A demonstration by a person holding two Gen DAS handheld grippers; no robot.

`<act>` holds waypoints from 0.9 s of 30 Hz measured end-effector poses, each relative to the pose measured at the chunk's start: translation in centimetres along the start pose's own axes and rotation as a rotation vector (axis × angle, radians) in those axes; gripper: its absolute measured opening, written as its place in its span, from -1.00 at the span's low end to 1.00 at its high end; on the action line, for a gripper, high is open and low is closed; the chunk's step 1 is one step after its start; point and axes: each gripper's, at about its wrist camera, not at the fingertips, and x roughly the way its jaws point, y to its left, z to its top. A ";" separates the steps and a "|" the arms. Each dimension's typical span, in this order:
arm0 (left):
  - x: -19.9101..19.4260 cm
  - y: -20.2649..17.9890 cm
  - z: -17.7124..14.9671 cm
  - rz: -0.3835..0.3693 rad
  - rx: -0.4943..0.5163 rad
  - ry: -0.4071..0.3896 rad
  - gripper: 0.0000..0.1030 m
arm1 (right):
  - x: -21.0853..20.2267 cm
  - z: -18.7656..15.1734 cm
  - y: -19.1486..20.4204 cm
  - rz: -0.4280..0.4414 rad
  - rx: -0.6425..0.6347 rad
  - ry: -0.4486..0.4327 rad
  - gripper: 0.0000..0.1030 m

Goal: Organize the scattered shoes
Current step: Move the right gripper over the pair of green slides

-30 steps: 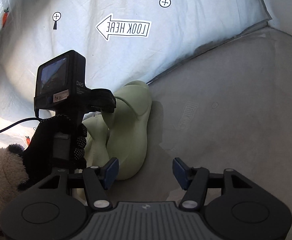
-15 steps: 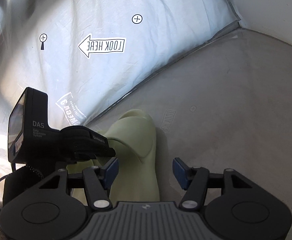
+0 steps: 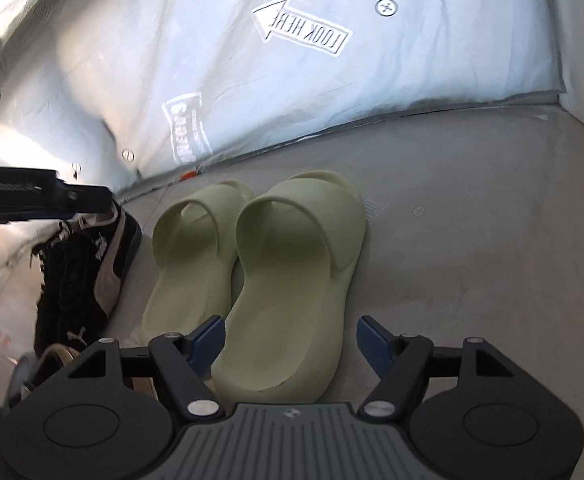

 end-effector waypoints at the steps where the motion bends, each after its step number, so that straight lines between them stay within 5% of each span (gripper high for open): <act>1: -0.5 0.9 -0.6 0.021 -0.025 0.006 0.03 | 0.5 0.0 1.2 -0.037 -0.048 0.003 0.45; 5: -1.2 3.5 -1.9 0.071 -0.091 0.033 0.03 | 2.8 0.3 5.0 -0.056 -0.149 0.041 0.45; 10: -1.4 3.9 -1.6 0.069 -0.077 0.010 0.03 | 2.8 0.8 3.5 -0.098 -0.133 0.077 0.72; 14: -1.0 3.0 -1.6 0.025 -0.050 0.030 0.03 | 2.0 0.2 0.6 -0.223 -0.229 0.085 0.73; 19: -0.3 1.8 -1.7 -0.016 -0.014 0.044 0.03 | 1.2 0.0 -4.1 -0.326 -0.149 0.091 0.68; 23: -0.2 1.9 -1.5 -0.013 -0.014 0.041 0.03 | 2.1 0.6 -5.8 -0.416 -0.193 0.036 0.69; 27: 0.1 3.0 -1.4 0.016 -0.045 0.050 0.03 | 4.0 2.1 -7.0 -0.596 -0.216 -0.009 0.68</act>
